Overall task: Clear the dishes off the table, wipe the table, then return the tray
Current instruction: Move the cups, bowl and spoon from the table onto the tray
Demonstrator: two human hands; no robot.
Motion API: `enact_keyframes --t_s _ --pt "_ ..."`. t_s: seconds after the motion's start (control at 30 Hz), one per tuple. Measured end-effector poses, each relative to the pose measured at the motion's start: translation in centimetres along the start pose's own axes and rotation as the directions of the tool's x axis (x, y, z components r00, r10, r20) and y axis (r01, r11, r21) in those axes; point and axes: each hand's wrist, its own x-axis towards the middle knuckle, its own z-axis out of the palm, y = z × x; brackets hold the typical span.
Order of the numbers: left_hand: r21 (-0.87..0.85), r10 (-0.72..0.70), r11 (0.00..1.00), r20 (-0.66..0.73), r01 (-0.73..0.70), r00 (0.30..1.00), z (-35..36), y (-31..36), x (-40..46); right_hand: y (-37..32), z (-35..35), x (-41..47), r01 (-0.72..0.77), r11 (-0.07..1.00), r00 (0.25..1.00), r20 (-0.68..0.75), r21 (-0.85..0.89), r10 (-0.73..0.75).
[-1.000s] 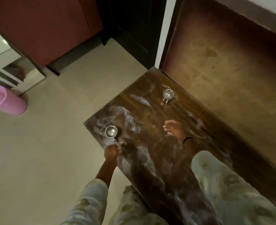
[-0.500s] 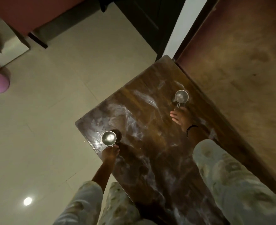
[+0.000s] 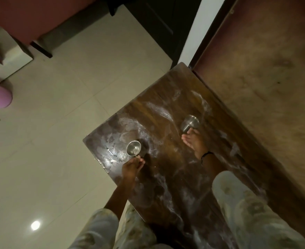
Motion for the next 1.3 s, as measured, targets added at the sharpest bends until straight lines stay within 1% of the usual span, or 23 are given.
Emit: enact_keyframes --t_s 0.03,0.1,0.2,0.3,0.4,0.57,0.67,0.73,0.83,0.93,1.03,1.13,1.3 --pt "0.043 -0.008 0.999 -0.004 0.009 1.000 0.2 -0.3 -0.3 1.2 -0.2 -1.2 -0.020 1.000 0.999 0.031 0.007 0.019" --pt "0.068 -0.023 0.997 -0.007 0.024 1.000 0.6 -0.7 -1.4 3.8 -0.6 -3.9 -0.062 0.997 0.995 0.084 0.034 0.059" --pt "0.201 -0.005 0.980 0.004 0.004 1.000 1.1 -1.6 -4.2 7.5 -1.2 -7.6 -0.116 0.984 0.991 0.078 0.133 0.106" --pt "0.322 0.058 0.944 0.035 -0.066 0.998 1.0 -3.2 -7.2 10.4 -2.4 -10.6 -0.138 0.956 0.989 0.083 0.260 0.121" --pt "0.395 0.086 0.912 0.077 -0.110 0.993 0.3 -5.2 -9.7 12.2 -4.2 -13.5 -0.102 0.951 0.991 0.110 0.293 0.073" --pt "0.414 0.143 0.892 0.127 -0.183 0.982 -0.2 -9.4 -15.3 14.6 -7.9 -18.8 0.005 0.971 0.990 0.139 0.238 -0.039" --pt "0.472 0.248 0.837 0.123 -0.277 0.961 -1.3 -12.8 -19.3 17.4 -10.9 -22.4 0.084 0.975 0.982 0.148 0.206 -0.116" --pt "0.487 0.277 0.819 0.129 -0.305 0.952 -2.1 -15.4 -21.8 19.3 -13.1 -25.0 0.146 0.975 0.976 0.139 0.165 -0.170" --pt "0.503 0.295 0.795 0.167 -0.338 0.941 -3.0 -20.0 -26.5 22.7 -17.0 -29.3 0.263 0.960 0.959 0.082 0.097 -0.271" --pt "0.474 0.276 0.811 0.210 -0.345 0.938 -3.7 -24.1 -30.0 25.5 -20.6 -32.4 0.330 0.940 0.944 0.005 0.089 -0.331" --pt "0.480 0.246 0.810 0.246 -0.338 0.938 -4.4 -27.5 -33.0 28.0 -23.7 -35.2 0.356 0.925 0.934 -0.079 0.130 -0.349" --pt "0.533 0.250 0.759 0.291 -0.373 0.924 -4.8 -30.0 -35.1 30.0 -26.0 -37.4 0.380 0.910 0.922 -0.141 0.163 -0.360" --pt "0.576 0.215 0.708 0.375 -0.409 0.902 -5.5 -33.0 -37.3 33.4 -28.4 -39.6 0.406 0.889 0.904 -0.235 0.212 -0.357"
